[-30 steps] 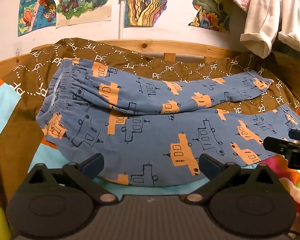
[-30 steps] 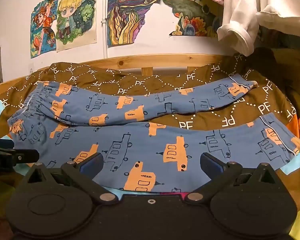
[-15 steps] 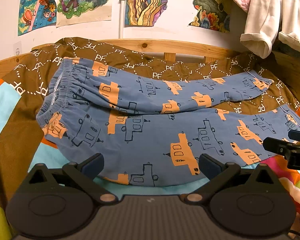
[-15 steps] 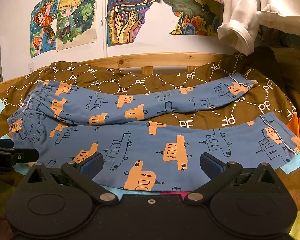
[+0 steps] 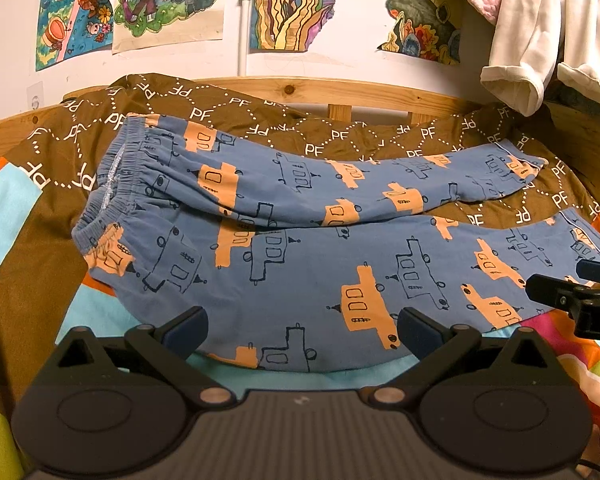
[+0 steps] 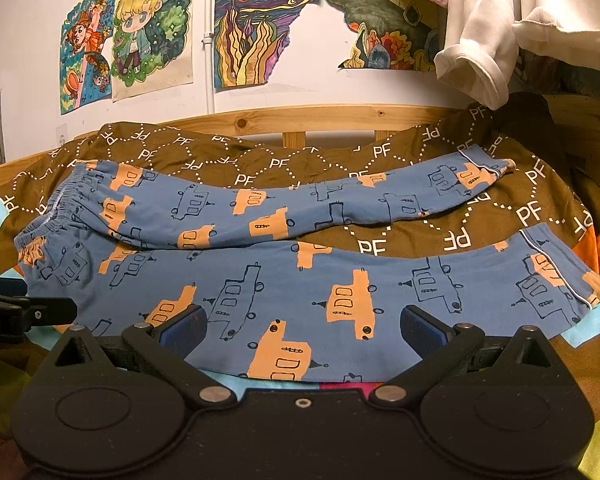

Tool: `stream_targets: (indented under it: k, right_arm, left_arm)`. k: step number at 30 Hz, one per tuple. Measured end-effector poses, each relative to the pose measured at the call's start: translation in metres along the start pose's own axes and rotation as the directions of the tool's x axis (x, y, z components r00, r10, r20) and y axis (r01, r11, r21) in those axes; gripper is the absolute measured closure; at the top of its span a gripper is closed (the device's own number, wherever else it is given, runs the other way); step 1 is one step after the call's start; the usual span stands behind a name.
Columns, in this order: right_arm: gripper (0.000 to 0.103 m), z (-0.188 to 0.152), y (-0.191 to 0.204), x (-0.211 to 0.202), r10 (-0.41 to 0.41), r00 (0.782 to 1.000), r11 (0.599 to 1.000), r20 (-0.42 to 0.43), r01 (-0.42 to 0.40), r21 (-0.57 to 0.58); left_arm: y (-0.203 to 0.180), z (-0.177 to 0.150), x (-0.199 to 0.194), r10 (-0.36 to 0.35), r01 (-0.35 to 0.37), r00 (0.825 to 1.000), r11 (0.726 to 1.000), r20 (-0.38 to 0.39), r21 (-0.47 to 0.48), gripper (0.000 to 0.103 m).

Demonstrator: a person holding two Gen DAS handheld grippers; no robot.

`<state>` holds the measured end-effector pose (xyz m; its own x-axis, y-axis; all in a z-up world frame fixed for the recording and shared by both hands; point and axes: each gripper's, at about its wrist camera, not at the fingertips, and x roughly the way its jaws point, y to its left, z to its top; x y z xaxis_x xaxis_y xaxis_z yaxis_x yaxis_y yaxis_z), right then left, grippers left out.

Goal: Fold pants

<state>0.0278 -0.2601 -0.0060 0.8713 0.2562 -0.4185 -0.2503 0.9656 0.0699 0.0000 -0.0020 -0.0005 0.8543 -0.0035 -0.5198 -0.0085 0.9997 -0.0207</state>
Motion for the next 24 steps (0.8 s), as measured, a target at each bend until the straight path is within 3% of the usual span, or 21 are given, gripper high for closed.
stream_targets:
  k: [16,20,24]
  right_arm:
    - [0.001,-0.005,-0.004,0.001,0.007,1.000,1.000,0.011,-0.007,0.000]
    - [0.001,0.007,-0.006,0.005,0.036,0.999,0.999,-0.011,-0.036,0.014]
    - [0.001,0.038,-0.021,0.017,0.124,0.992,0.992,-0.018,-0.124,0.024]
  left_arm:
    - [0.003,-0.001,0.006,-0.027,0.027,0.999,1.000,-0.039,-0.006,0.000]
    - [0.013,0.022,0.010,0.000,0.000,1.000,1.000,-0.009,0.025,0.000]
    - [0.027,0.066,0.022,0.038,-0.038,0.999,0.995,0.008,0.087,0.000]
